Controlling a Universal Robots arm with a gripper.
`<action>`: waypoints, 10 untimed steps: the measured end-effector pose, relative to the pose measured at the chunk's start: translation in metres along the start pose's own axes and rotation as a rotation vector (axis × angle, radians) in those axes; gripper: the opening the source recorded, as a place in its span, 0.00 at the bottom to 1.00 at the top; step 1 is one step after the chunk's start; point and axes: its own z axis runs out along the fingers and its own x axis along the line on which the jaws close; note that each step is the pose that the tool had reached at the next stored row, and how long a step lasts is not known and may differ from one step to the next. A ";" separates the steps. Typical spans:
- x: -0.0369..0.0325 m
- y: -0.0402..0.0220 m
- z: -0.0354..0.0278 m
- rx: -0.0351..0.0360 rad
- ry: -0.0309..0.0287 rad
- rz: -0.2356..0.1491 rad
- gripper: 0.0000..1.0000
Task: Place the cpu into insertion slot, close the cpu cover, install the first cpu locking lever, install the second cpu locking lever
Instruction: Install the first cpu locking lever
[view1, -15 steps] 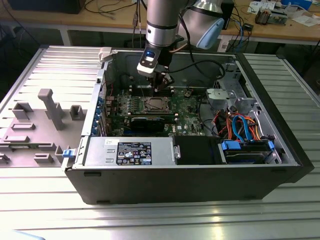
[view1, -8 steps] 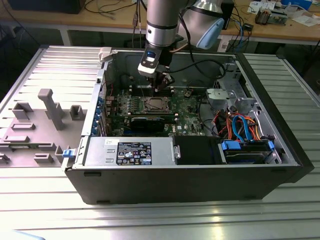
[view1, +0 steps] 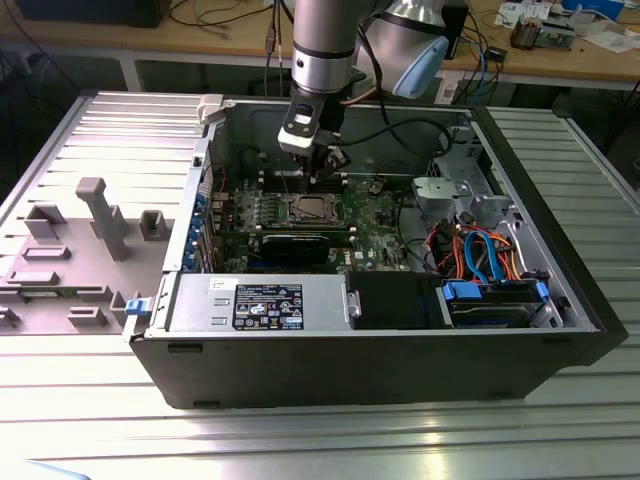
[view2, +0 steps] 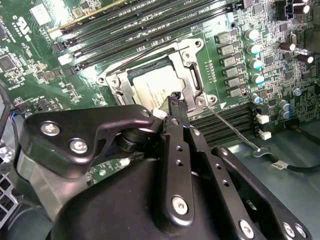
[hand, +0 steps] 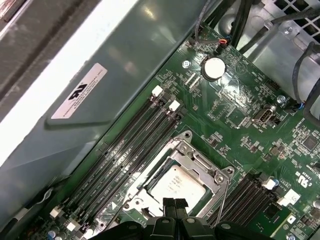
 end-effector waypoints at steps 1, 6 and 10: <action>0.0000 0.0000 0.0000 -0.0004 0.0003 -0.003 0.11; 0.0000 0.0000 0.0000 -0.0035 0.0025 -0.020 0.11; 0.0000 0.0000 0.0000 -0.0072 0.0057 -0.036 0.11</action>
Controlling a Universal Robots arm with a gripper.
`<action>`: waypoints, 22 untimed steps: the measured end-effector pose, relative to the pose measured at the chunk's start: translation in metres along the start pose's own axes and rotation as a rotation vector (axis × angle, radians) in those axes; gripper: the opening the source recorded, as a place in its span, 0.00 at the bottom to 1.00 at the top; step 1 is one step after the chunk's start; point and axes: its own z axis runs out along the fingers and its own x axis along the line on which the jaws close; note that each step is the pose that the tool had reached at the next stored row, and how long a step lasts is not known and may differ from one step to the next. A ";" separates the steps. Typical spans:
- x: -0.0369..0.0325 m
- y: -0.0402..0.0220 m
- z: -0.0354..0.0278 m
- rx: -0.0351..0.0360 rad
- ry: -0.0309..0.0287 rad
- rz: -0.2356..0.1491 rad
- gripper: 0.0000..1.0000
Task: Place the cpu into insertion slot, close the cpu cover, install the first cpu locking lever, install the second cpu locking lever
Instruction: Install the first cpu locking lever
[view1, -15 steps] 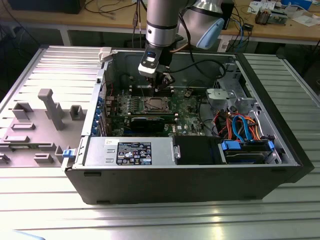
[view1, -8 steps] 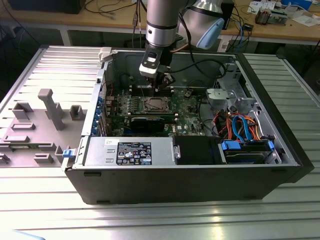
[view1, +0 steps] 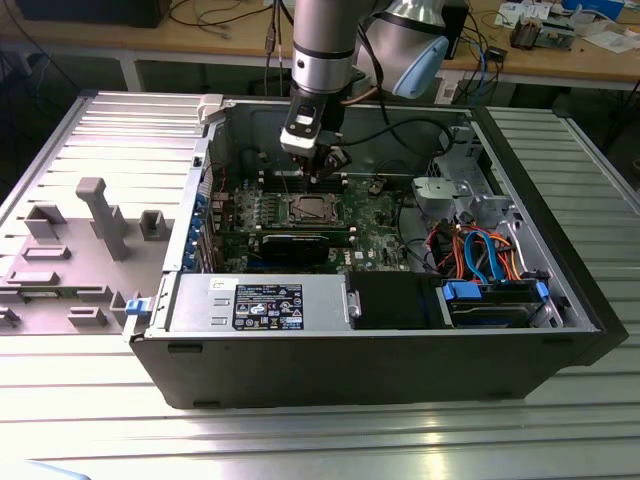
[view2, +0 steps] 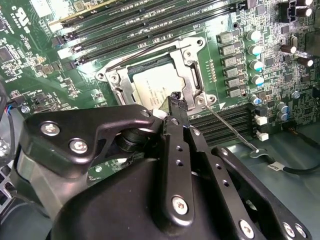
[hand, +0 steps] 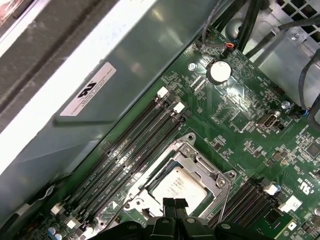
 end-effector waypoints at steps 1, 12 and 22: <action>0.0000 0.0000 0.0000 -0.0010 0.0008 -0.004 0.11; 0.0000 0.0000 0.0000 -0.0098 0.0079 -0.047 0.11; 0.0000 0.0000 0.0000 -0.0136 0.0105 -0.076 0.11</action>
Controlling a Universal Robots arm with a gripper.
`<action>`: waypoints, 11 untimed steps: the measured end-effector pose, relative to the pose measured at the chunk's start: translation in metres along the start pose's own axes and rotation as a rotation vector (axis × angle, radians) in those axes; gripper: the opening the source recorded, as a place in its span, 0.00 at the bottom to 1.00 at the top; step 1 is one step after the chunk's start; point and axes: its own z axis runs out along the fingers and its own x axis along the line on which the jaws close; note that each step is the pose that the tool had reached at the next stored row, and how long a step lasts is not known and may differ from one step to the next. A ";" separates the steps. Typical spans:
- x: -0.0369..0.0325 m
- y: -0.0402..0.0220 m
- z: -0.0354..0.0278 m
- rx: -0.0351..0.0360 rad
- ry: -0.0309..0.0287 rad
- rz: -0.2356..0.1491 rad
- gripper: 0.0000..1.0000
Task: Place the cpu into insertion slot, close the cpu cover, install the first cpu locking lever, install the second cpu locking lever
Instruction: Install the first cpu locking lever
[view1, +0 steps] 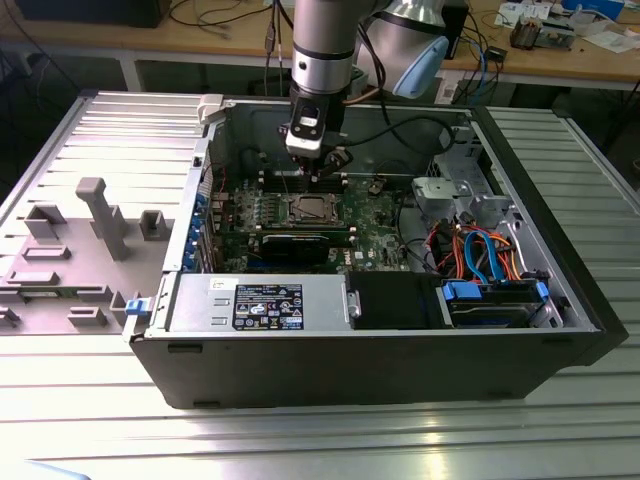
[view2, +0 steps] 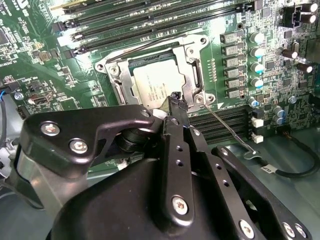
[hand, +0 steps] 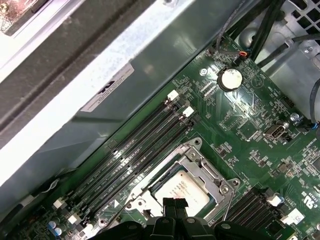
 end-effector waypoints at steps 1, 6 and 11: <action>0.0000 0.0000 0.0000 -0.0001 0.0000 -0.002 0.11; 0.0000 0.0000 0.0000 -0.0007 0.0001 -0.017 0.11; 0.0000 0.0000 0.0000 -0.0015 0.0002 -0.038 0.11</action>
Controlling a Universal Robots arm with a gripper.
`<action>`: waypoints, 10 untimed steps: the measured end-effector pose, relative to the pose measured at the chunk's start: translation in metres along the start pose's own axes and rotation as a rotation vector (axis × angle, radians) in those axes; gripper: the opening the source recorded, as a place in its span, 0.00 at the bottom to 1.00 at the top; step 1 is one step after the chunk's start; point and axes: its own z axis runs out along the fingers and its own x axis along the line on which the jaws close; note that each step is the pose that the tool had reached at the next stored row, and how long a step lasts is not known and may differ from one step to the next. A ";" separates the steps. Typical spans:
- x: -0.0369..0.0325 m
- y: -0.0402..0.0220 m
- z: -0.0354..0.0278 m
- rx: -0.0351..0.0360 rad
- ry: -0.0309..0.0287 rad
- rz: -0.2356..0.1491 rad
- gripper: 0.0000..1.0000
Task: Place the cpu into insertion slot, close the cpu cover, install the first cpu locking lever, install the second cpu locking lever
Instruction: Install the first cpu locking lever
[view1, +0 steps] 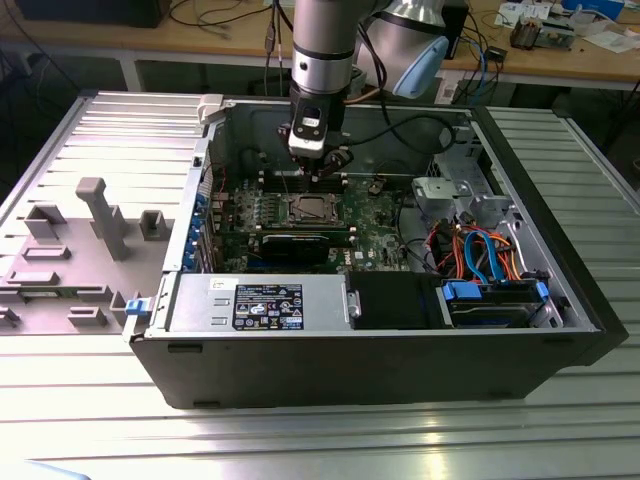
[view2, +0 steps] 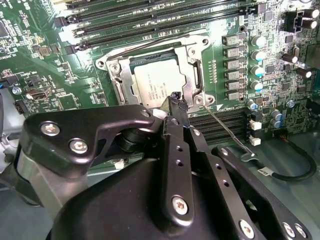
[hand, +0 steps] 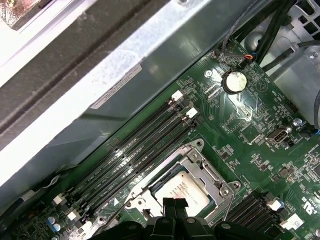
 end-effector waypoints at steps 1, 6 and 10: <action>0.0000 0.0000 0.0000 0.0000 0.0000 -0.003 0.11; 0.0000 0.0000 0.0000 -0.0004 -0.0002 -0.017 0.11; 0.0000 0.0000 0.0000 -0.0008 -0.0002 -0.032 0.11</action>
